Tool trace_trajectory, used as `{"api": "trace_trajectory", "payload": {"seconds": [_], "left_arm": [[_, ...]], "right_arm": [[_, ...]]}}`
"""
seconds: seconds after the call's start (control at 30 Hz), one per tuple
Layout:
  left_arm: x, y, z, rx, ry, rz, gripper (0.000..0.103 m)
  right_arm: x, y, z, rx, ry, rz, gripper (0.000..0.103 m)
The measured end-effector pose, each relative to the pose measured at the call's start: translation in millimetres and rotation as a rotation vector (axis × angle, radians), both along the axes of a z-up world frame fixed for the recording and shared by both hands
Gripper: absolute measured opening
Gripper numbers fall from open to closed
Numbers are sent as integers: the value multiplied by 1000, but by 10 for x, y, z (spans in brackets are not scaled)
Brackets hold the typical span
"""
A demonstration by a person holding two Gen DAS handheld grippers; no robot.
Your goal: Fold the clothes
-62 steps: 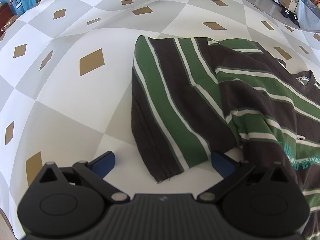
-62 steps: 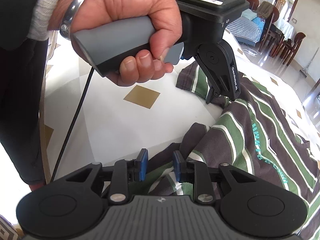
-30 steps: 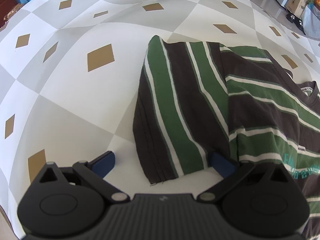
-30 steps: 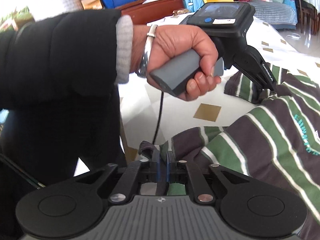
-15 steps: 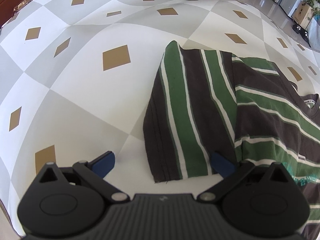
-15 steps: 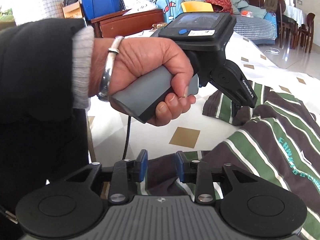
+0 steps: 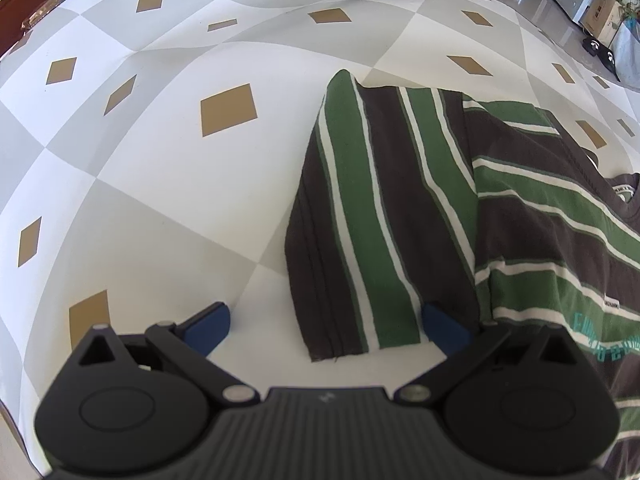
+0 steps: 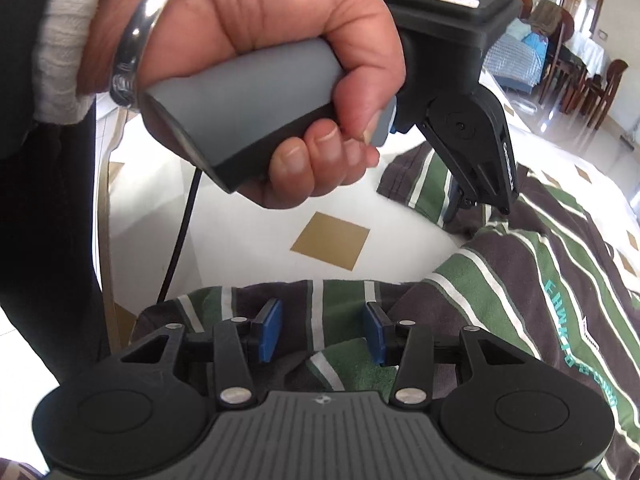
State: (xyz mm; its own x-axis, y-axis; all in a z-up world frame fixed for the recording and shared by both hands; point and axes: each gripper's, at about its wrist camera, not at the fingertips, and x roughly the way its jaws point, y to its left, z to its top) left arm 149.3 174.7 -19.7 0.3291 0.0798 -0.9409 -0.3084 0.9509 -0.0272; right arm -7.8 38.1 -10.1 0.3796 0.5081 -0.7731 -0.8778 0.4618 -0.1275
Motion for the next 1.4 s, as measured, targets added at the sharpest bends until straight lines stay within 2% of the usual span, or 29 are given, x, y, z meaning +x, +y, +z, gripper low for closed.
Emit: {"api": "trace_trajectory", "payload": {"seconds": [0.17,0.2,0.33,0.43,0.63,0.73,0.9,0.97,1.0,1.13,1.4], "left_arm": [[-2,6,8,-4,-1,0,103],[-3,15,10,-10,-2,3,103],[-6,47,14,-25,-5,10,103],[-5,66,22,-34,-3,18,103],[7,170,44,-72,-8,57,103],[17,225,71,-79,-15,76,103],[26,243,193,-32,-60,77,103],[32,216,237,0,-75,63,103],[36,195,248,13,-78,53,103],[35,140,244,15,-75,28,103],[14,-41,187,84,-70,-30,103]], "right_arm": [[58,-6,-22,23,24,7,41],[73,-4,-26,31,33,6,38],[126,31,-29,45,48,2,10],[160,67,-19,55,54,12,4],[62,89,190,175,65,126,4],[70,71,219,214,94,148,4],[86,41,218,270,131,153,6],[85,35,216,289,136,147,13],[93,41,219,281,138,136,23],[138,-3,236,238,126,73,24],[271,-355,231,191,128,-108,27]]}}
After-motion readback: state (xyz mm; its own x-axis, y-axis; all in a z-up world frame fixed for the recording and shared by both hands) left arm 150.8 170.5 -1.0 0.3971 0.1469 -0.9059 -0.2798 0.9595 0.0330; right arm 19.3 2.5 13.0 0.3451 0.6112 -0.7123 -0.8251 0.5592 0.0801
